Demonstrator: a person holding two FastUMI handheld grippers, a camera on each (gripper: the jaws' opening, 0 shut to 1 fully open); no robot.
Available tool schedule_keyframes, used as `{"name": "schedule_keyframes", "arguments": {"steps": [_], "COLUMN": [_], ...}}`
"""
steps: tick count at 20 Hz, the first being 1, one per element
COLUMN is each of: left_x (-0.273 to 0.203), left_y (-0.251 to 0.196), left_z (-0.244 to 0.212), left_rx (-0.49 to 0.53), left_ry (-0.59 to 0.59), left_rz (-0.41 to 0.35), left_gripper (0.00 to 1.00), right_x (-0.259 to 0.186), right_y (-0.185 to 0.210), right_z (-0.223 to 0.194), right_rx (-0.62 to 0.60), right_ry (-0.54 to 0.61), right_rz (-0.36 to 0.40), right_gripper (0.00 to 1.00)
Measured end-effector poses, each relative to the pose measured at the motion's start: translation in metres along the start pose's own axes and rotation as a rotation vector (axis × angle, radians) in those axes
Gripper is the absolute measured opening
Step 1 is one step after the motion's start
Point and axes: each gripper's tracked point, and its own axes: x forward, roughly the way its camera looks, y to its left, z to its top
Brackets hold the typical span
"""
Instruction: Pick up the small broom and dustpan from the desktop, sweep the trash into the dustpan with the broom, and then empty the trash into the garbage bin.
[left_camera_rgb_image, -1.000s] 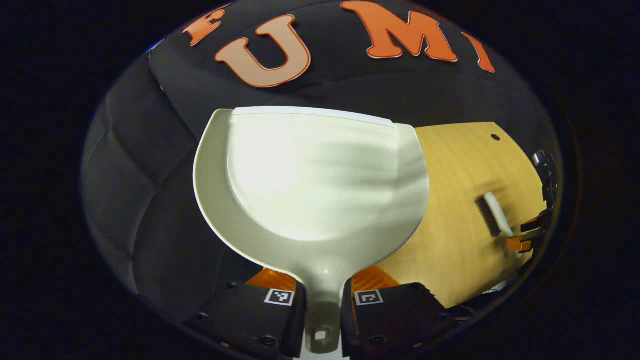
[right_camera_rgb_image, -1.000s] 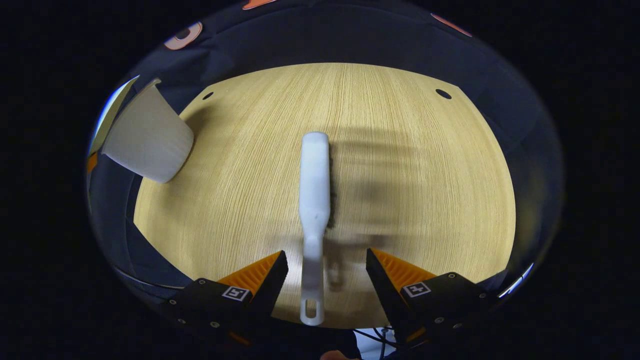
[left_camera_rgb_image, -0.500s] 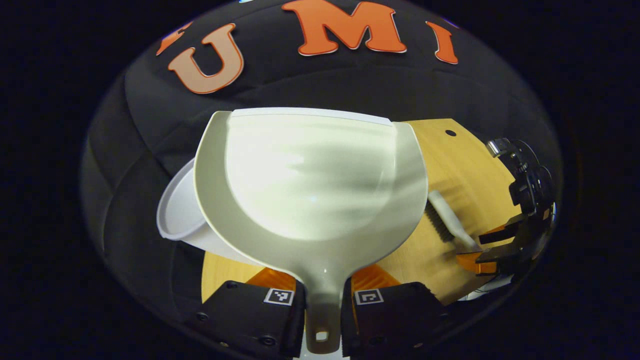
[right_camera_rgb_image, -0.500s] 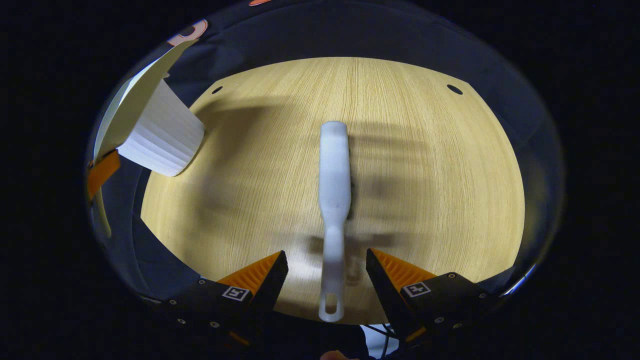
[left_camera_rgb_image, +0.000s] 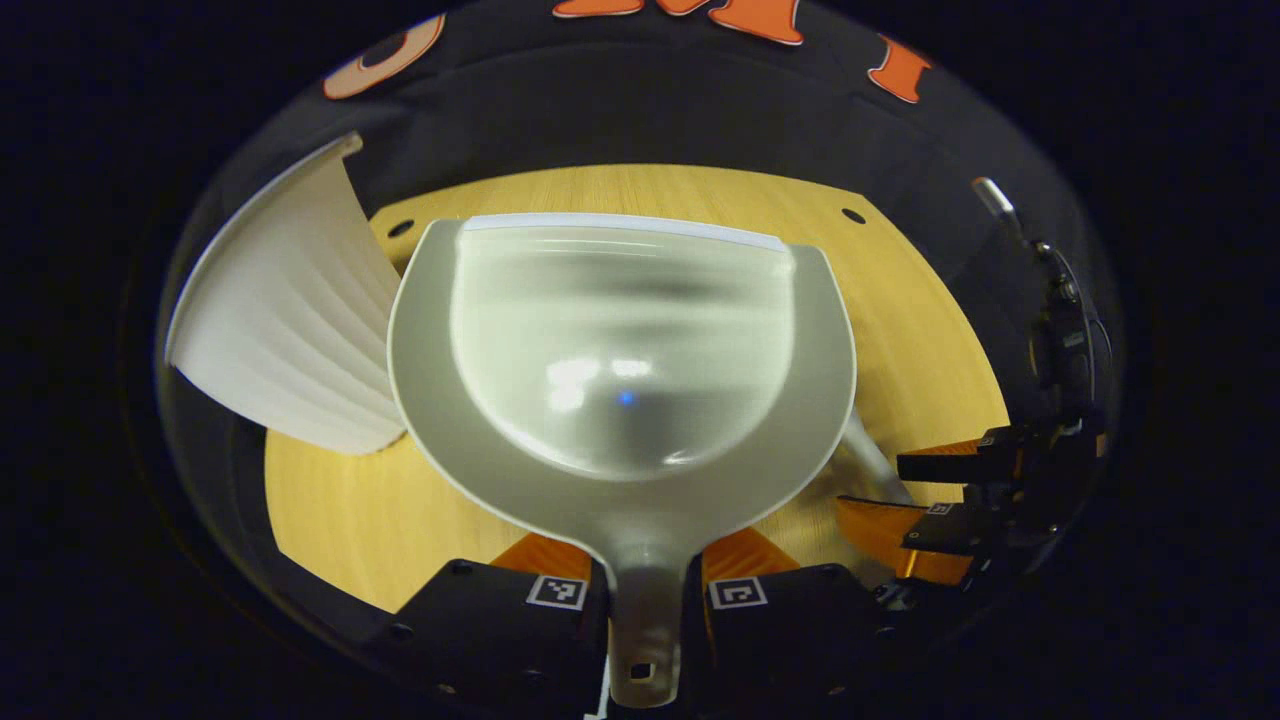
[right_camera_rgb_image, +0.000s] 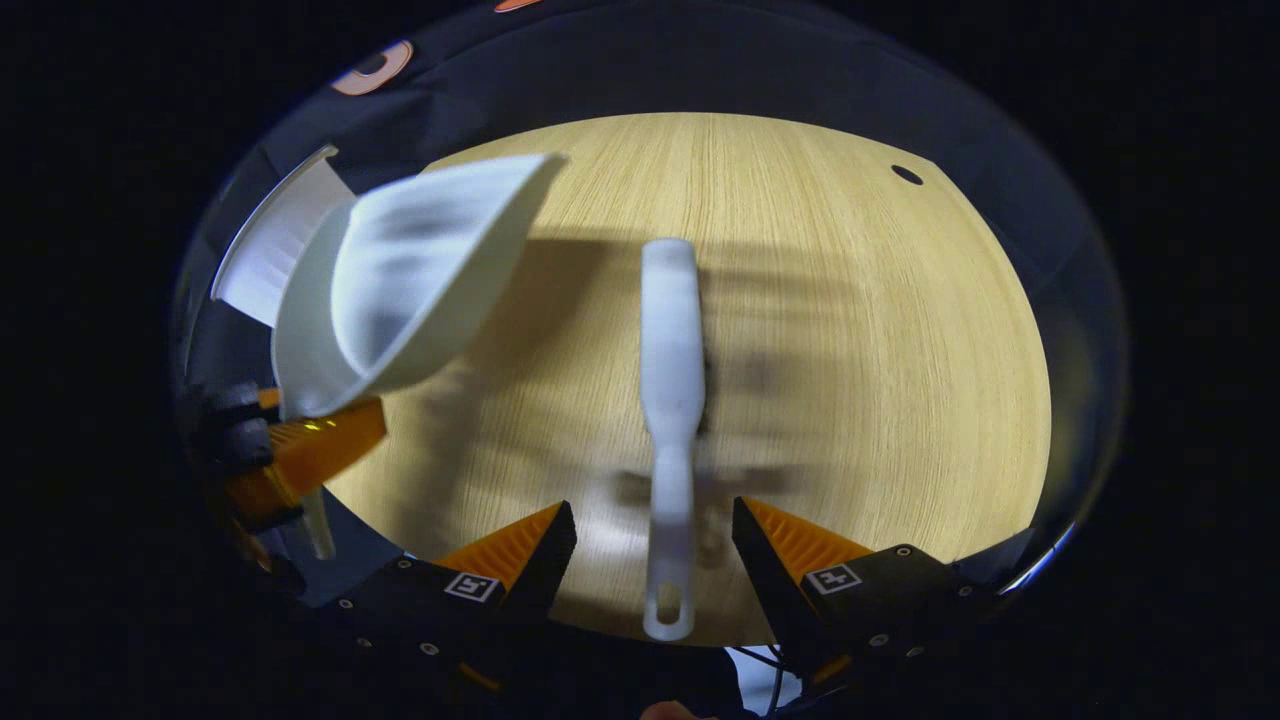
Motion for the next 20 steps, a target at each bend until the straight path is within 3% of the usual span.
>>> {"name": "schedule_keyframes", "arguments": {"steps": [6, 12, 18, 20], "left_x": [0.016, 0.021, 0.006, 0.0], "left_y": [-0.016, -0.02, -0.014, -0.018], "left_z": [-0.034, -0.038, -0.02, -0.017], "left_rx": [-0.087, -0.128, -0.109, -0.11], "left_ry": [0.165, 0.233, 0.201, 0.181], "left_rz": [0.005, -0.038, -0.029, -0.045], "left_gripper": [0.31, 0.31, 0.42, 0.51], "right_x": [-0.01, -0.021, -0.011, -0.01], "right_y": [-0.024, -0.02, -0.012, -0.016], "right_z": [0.003, 0.013, 0.0, -0.001], "right_rx": [0.022, 0.034, 0.044, 0.048], "right_ry": [0.017, 0.034, 0.024, 0.014], "right_rz": [-0.071, -0.065, -0.057, -0.055], "right_gripper": [0.95, 0.95, 0.95, 0.95]}}
